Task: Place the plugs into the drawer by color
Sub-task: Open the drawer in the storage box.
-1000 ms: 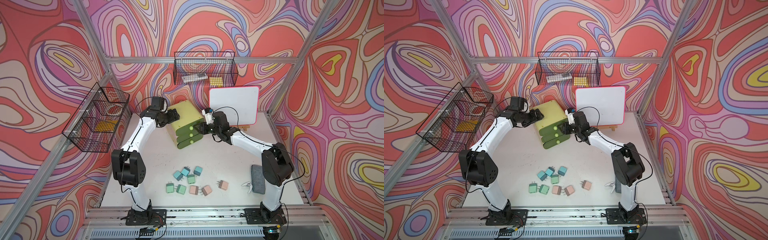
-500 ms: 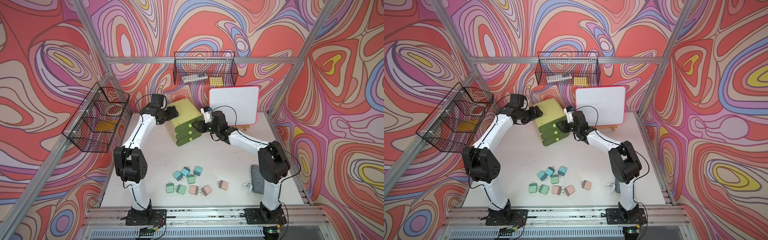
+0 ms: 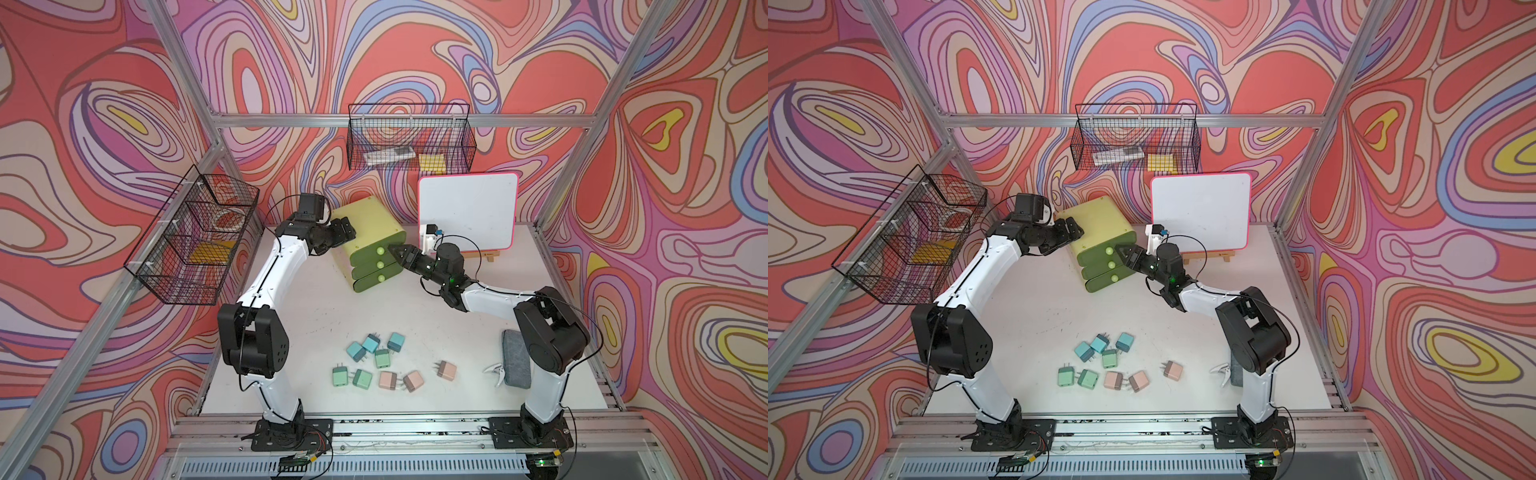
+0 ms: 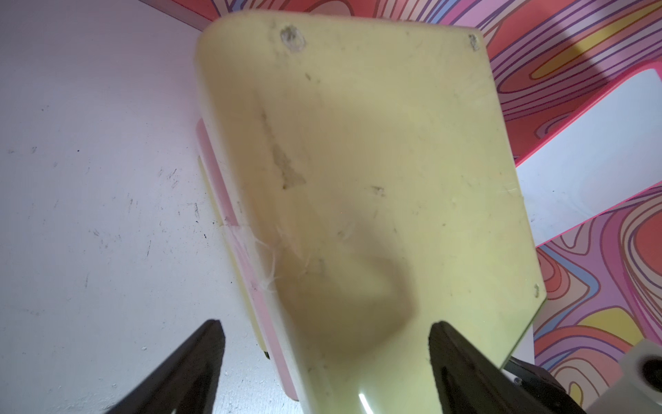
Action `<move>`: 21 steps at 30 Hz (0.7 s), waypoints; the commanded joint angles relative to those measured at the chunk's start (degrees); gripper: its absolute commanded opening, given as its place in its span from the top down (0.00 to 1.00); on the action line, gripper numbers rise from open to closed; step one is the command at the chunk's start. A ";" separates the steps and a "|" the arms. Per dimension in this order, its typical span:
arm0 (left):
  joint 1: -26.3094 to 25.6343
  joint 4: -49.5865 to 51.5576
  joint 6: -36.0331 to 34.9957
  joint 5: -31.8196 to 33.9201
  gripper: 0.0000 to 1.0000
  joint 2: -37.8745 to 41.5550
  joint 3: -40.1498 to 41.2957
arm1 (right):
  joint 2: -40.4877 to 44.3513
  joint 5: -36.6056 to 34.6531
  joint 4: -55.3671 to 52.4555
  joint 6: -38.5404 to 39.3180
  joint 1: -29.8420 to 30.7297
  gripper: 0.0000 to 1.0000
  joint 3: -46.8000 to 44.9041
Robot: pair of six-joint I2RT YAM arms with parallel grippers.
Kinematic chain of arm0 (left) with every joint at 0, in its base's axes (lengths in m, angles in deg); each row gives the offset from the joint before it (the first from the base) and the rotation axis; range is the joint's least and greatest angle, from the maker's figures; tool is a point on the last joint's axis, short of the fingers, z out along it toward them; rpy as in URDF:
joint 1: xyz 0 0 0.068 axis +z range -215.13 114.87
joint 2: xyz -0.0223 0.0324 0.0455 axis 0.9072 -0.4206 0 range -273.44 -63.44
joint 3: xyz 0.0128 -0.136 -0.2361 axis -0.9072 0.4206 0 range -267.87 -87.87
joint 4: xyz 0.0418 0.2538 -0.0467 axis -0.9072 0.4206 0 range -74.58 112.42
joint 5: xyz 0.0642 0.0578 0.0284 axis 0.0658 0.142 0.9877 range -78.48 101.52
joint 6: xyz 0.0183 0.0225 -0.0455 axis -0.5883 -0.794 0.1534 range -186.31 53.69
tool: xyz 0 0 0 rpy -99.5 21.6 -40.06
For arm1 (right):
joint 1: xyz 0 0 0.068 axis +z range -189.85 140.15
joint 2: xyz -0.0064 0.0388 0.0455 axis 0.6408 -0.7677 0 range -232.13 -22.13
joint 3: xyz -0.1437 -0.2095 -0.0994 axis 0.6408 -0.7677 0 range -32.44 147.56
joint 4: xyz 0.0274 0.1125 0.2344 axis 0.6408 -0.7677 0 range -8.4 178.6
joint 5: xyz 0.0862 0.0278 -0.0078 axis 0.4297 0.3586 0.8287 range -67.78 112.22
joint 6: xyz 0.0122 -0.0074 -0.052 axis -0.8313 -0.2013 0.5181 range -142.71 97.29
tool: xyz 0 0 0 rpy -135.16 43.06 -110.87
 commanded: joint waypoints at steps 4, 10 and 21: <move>0.56 -0.65 0.32 -1.19 0.13 -1.47 0.25 | -4.18 1.86 4.47 -4.86 0.75 0.54 2.96; 0.56 -0.92 0.56 -1.74 0.15 -1.64 1.98 | -5.75 2.47 3.61 -5.30 0.79 0.54 4.02; 0.56 -1.22 0.78 -4.51 0.25 -1.60 3.74 | -9.00 4.00 5.63 -7.48 1.96 0.56 6.03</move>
